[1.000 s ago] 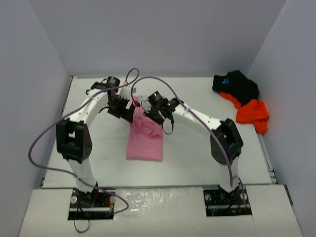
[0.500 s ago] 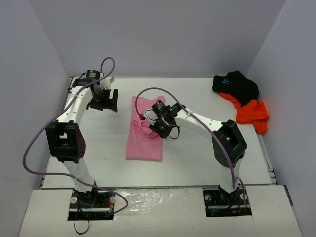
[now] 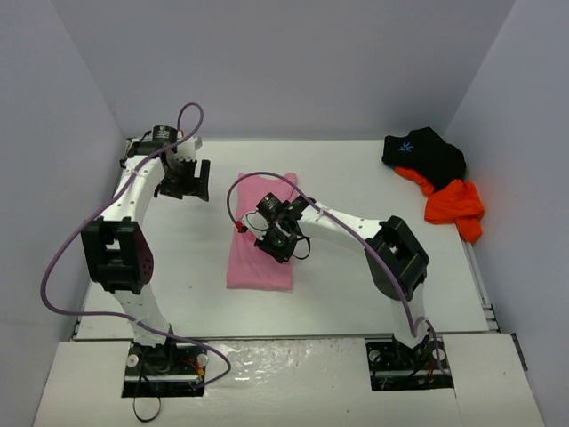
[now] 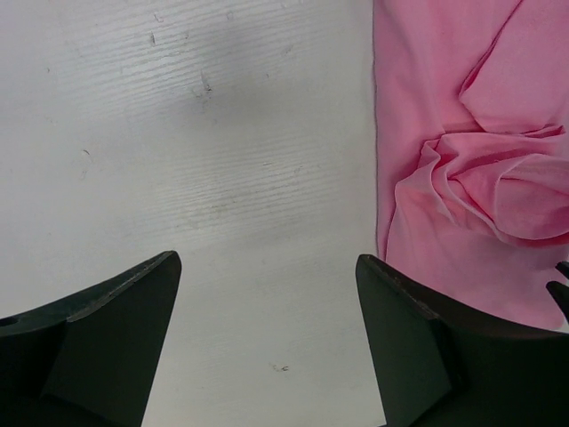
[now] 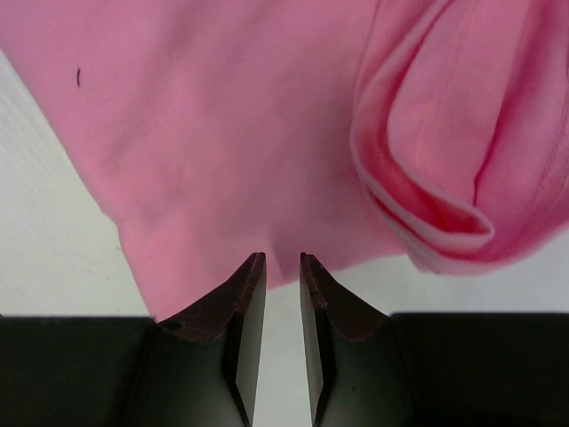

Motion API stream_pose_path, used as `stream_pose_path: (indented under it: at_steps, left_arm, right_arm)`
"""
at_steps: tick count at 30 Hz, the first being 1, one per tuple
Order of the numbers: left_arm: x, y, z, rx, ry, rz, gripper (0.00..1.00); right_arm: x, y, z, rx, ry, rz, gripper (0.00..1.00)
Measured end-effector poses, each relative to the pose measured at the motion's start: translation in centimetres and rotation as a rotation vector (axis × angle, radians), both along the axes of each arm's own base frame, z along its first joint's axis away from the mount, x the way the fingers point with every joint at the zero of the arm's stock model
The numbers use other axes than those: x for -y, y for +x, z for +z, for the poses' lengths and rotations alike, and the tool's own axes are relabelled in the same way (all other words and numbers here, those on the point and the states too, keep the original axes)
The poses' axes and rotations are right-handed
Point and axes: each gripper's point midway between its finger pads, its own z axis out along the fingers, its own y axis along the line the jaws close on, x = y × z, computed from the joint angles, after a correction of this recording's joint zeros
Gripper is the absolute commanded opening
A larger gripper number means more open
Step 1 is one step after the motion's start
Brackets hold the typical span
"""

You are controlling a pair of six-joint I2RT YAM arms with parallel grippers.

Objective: Fold and stack the t-shirts

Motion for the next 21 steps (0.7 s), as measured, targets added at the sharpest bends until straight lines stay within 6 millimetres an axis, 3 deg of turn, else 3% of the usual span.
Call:
stream_pose_path:
  at_steps: [10, 14, 21]
  left_arm:
    - [0.1, 0.1, 0.1, 0.006, -0.007, -0.002, 0.77]
    - [0.0, 0.1, -0.1, 0.004, -0.01, -0.001, 0.77]
    - [-0.2, 0.1, -0.2, 0.002, -0.02, 0.002, 0.77]
  right_arm:
    - [-2.2, 2.8, -3.0, 0.021, -0.038, -0.009, 0.18]
    - [-2.7, 4.9, -2.9, 0.069, -0.039, -0.023, 0.18]
    - [-1.6, 8.9, -1.9, 0.177, -0.07, -0.069, 0.18]
